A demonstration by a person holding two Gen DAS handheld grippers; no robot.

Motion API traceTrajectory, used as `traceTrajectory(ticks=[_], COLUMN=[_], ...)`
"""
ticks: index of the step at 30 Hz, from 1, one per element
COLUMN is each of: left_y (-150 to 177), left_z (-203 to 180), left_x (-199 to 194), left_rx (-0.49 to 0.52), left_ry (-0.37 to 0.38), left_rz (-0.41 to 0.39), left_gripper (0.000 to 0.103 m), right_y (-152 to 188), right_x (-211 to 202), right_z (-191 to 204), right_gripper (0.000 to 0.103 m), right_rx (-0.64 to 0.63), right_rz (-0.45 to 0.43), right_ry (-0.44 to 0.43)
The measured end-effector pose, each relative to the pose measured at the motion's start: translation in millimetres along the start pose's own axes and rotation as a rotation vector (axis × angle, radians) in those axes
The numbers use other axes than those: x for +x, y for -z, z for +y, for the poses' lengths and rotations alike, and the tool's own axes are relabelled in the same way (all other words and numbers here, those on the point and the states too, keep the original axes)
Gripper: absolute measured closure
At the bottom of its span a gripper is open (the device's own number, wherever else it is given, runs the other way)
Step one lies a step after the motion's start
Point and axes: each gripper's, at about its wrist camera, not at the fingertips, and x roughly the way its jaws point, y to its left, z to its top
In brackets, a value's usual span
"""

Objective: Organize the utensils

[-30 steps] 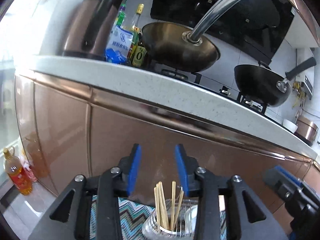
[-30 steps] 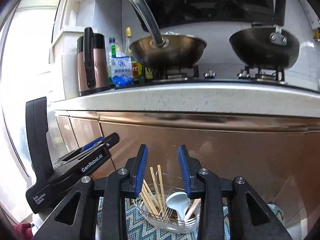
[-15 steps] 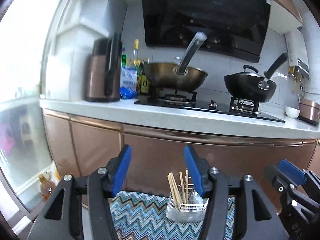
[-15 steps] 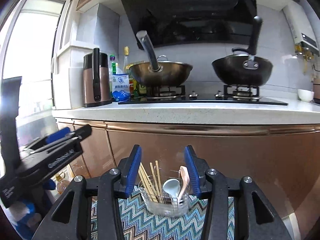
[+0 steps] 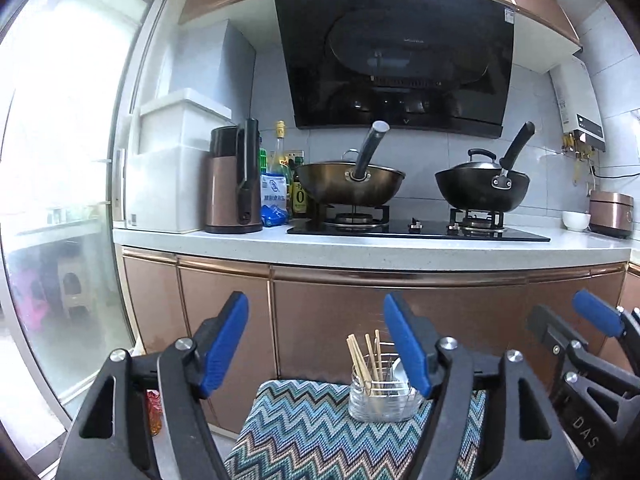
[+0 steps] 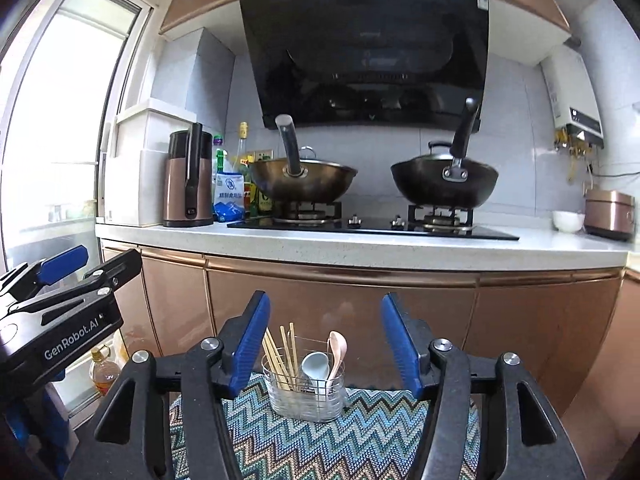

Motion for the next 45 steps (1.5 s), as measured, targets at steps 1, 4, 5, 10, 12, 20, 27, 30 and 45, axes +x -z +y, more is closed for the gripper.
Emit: traceTrajectory(ticks=[1, 4, 5, 10, 12, 20, 27, 30, 45], left_y=[0.1, -0.1, 0.3, 0.1, 0.2, 5.2, 9.4, 13.2, 28.9], left_z=[2.1, 8.8, 10.5, 19.5, 21.8, 31.3, 34.6, 35.2, 47.1], left_x=[-5.0, -17.1, -20.2, -37.6, -42.1, -52.5, -58.4, -58.8, -50.7], left_rx=[0.001, -0.007, -0.01, -0.02, -0.021, -0.009, 0.003, 0.004, 0.008], left_ry=[-0.004, -0.017, -0.02, -0.055, -0.059, -0.118, -0.121, -0.116, -0.204], left_rz=[-0.001, -0.008, -0.008, -0.025, -0.03, -0.037, -0.047, -0.038, 0.006], left_gripper=[0.034, 0.033, 0.033, 0.031, 0.03, 0.026, 0.024, 0.024, 0.024], right_y=[-0.3, -0.2, -0.2, 1.1, 2.6, 16.1, 27.0, 29.9, 30.5], right_x=[-5.1, -23.2, -27.3, -46.9, -50.9, -56.9, -57.8, -60.2, -78.3], right_z=[1.8, 5.5, 6.0, 2.8, -0.2, -17.8, -35.7, -41.3, -55.5], right_gripper=[0.039, 0.03, 0.028, 0.015, 0.009, 0.0, 0.0, 0.0, 0.0], right_rx=[-0.004, -0.011, -0.012, 0.0, 0.005, 0.009, 0.023, 0.021, 0.014], right_rz=[-0.008, -0.035, -0.041, -0.067, -0.07, -0.041, -0.009, -0.005, -0.043], right_ry=[0.004, 0.02, 0.024, 0.058, 0.074, 0.143, 0.188, 0.207, 0.322])
